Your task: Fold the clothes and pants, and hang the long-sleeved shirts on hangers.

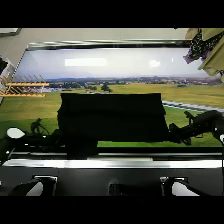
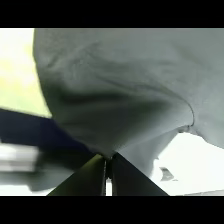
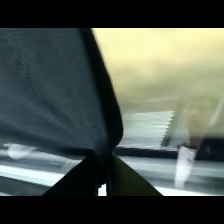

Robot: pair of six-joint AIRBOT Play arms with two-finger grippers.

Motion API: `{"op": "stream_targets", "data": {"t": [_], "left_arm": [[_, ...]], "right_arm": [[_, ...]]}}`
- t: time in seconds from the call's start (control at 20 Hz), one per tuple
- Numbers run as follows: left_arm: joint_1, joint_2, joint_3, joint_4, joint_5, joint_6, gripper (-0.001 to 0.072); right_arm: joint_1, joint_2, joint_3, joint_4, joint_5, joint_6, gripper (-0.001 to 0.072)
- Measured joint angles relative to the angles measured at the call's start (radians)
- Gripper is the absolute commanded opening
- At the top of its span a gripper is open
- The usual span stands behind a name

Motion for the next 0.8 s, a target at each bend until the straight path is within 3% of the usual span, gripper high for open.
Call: {"op": "stream_targets", "data": {"t": [0.25, 0.45, 0.8], "left_arm": [[0.132, 0.186, 0.05, 0.094, -0.195, -0.031, 0.0013], [0.165, 0.272, 0.066, 0.106, -0.248, -0.054, 0.0013], [0.159, 0.034, 0.254, 0.105, -0.175, 0.049, 0.0012]], "right_arm": [[0.0, 0.136, 0.0, -0.064, -0.127, 0.074, 0.0026], [0.0, 0.246, -0.001, -0.061, -0.151, 0.084, 0.0026], [0.1, 0.254, 0.008, 0.062, 0.12, -0.021, 0.0027]]}}
